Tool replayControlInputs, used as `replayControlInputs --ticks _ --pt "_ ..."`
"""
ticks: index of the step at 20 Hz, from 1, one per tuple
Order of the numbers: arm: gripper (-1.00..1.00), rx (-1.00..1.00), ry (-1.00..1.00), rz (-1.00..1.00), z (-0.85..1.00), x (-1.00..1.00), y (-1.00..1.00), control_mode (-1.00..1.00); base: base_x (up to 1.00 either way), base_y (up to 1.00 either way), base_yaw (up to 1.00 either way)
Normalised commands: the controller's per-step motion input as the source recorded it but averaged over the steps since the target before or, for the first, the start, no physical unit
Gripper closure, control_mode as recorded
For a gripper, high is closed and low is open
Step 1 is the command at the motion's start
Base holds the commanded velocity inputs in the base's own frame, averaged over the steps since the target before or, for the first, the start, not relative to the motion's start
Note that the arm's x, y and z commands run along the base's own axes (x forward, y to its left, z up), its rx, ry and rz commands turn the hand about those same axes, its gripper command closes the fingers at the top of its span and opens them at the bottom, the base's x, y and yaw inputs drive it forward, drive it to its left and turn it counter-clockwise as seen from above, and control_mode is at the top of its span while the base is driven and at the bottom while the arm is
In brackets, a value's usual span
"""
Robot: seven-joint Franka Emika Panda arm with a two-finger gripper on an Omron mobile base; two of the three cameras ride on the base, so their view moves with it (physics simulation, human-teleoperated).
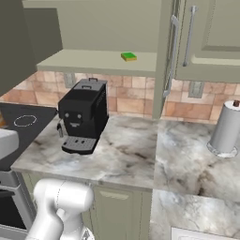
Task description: Locate and retrieve the soap dispenser and sponge from the cabinet. Place them next to the sink.
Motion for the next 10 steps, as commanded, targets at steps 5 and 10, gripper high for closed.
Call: replayControlInputs --ticks 5,10 --pt "1.0 0.0 0.0 0.0 0.0 0.0 0.0 1.0 -0.12 0.03 0.06" --pt "1.0 0.0 0.0 0.0 0.0 0.0 0.0 1.0 0.0 0.01 0.16"
